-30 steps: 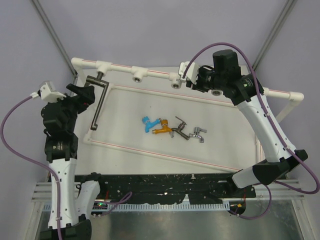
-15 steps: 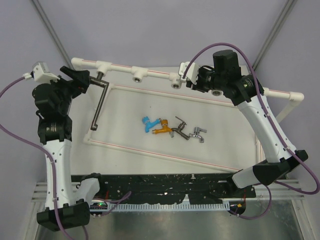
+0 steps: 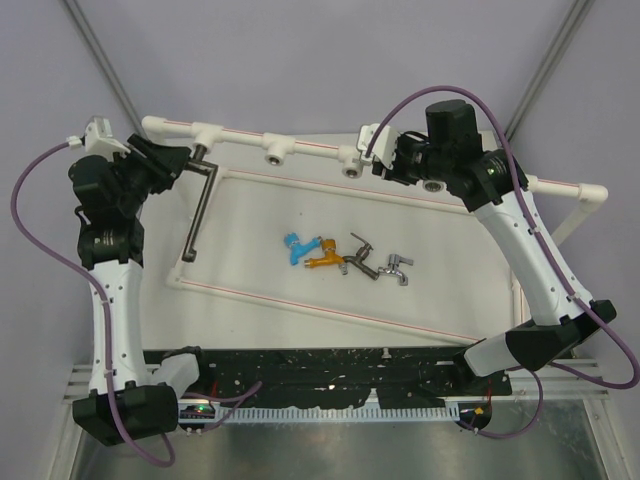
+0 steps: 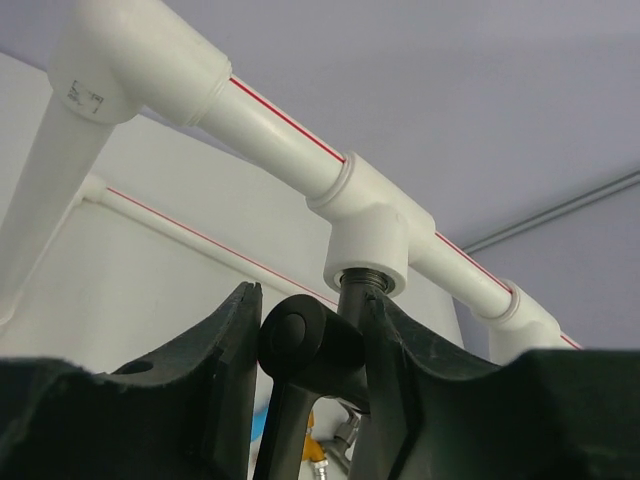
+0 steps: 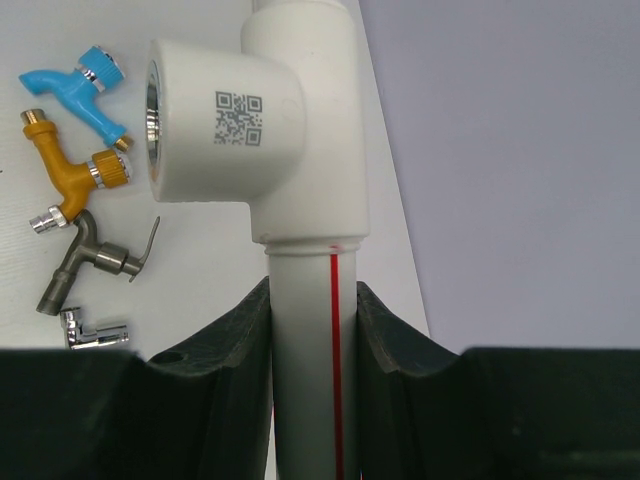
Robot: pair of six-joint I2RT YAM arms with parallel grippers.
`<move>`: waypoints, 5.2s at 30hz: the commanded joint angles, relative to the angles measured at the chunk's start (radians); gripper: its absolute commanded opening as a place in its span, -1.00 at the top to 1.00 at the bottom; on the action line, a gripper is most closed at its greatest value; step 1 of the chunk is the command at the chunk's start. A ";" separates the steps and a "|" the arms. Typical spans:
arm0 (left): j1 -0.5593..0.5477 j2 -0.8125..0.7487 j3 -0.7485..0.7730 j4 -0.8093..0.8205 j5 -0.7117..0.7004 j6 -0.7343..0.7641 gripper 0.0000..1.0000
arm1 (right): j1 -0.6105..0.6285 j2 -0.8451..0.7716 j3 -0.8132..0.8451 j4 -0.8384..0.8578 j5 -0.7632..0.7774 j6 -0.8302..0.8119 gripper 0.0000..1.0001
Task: Install the water faucets
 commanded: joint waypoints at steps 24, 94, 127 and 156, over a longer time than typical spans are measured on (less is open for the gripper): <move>-0.429 0.003 0.147 -0.228 -0.203 0.554 0.45 | 0.020 0.063 -0.026 -0.020 -0.136 0.061 0.90; 0.007 0.089 0.397 -0.419 0.074 0.276 -0.71 | 0.021 0.083 -0.026 -0.021 -0.140 0.060 0.90; -0.109 0.132 0.433 -0.475 0.104 0.412 0.99 | 0.021 0.075 -0.031 -0.014 -0.140 0.063 0.90; -0.754 0.172 0.412 -0.491 -0.388 0.560 -0.52 | 0.023 0.096 -0.019 -0.018 -0.147 0.072 0.90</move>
